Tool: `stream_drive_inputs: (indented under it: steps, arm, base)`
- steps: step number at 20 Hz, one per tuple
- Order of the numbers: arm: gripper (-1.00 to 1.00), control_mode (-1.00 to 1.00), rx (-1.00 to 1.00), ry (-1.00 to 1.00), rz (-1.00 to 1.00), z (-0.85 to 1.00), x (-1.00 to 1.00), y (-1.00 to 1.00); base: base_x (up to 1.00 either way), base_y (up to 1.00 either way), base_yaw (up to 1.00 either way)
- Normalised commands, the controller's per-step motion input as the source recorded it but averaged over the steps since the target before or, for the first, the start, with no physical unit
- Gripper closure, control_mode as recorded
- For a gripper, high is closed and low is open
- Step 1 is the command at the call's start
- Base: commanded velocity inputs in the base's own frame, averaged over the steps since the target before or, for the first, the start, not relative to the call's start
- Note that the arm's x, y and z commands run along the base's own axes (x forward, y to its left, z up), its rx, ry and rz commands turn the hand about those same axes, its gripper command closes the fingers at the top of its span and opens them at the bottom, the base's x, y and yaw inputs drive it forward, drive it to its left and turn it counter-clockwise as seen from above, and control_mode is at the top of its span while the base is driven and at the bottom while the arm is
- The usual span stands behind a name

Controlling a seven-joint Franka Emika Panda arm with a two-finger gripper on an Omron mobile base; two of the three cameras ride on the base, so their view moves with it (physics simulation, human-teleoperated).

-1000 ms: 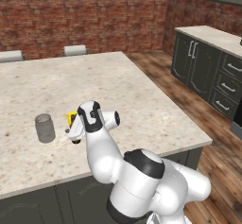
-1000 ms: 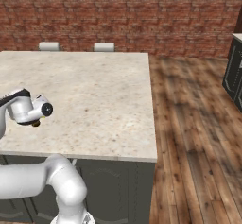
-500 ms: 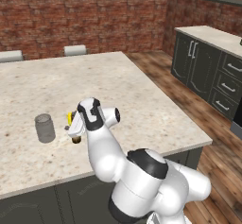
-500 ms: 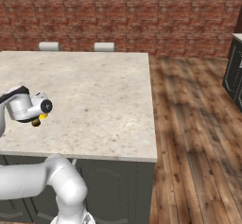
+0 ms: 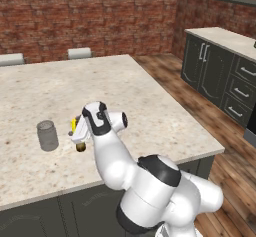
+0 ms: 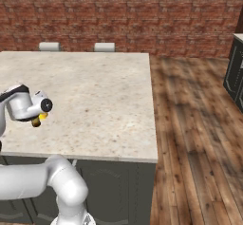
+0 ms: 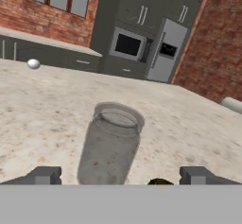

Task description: Open the cabinet directly in front. Then move the beer and the cup to the dining counter with the jar on it.

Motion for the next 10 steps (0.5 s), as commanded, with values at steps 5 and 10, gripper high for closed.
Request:
stream_drive_inputs:
  steps: [5,10]
  arm:
    - [-1.00,-1.00,0.02,0.00,0.00,0.61,0.00,0.00]
    - [-1.00,-1.00,0.00,0.00,0.00,0.57,0.00,0.00]
  base:
    - [0.00,0.00,0.00]
    - [0.00,0.00,0.00]
